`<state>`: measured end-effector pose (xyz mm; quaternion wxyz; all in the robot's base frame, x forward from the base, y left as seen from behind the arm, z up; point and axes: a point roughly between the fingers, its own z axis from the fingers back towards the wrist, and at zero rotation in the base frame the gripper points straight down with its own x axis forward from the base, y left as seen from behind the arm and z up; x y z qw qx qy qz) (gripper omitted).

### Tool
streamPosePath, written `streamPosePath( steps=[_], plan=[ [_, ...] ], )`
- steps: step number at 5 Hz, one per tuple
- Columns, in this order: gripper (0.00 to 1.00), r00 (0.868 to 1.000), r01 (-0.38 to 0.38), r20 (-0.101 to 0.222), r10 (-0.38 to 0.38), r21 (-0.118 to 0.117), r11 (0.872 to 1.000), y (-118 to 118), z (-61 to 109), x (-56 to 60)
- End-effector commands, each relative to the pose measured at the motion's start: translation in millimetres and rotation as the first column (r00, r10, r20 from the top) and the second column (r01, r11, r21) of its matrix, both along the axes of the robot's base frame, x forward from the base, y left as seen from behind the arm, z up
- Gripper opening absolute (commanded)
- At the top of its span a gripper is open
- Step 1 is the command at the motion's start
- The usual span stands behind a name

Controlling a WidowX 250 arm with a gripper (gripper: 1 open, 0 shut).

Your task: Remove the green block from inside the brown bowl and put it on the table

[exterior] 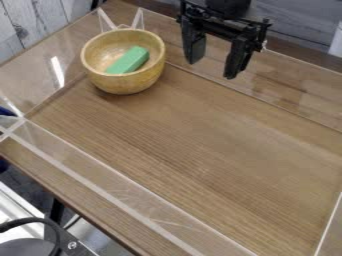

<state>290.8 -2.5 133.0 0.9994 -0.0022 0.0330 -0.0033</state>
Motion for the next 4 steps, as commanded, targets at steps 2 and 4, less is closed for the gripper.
streamPosePath(
  steps=[2,4],
  plan=[
    [1.0,1.0,-0.024,0.015,0.024,-0.001,1.0,19.2,2.2,-5.3],
    [1.0,0.994,-0.065,0.091,0.061,0.034,0.997,74.9,21.4,-15.0]
  ],
)
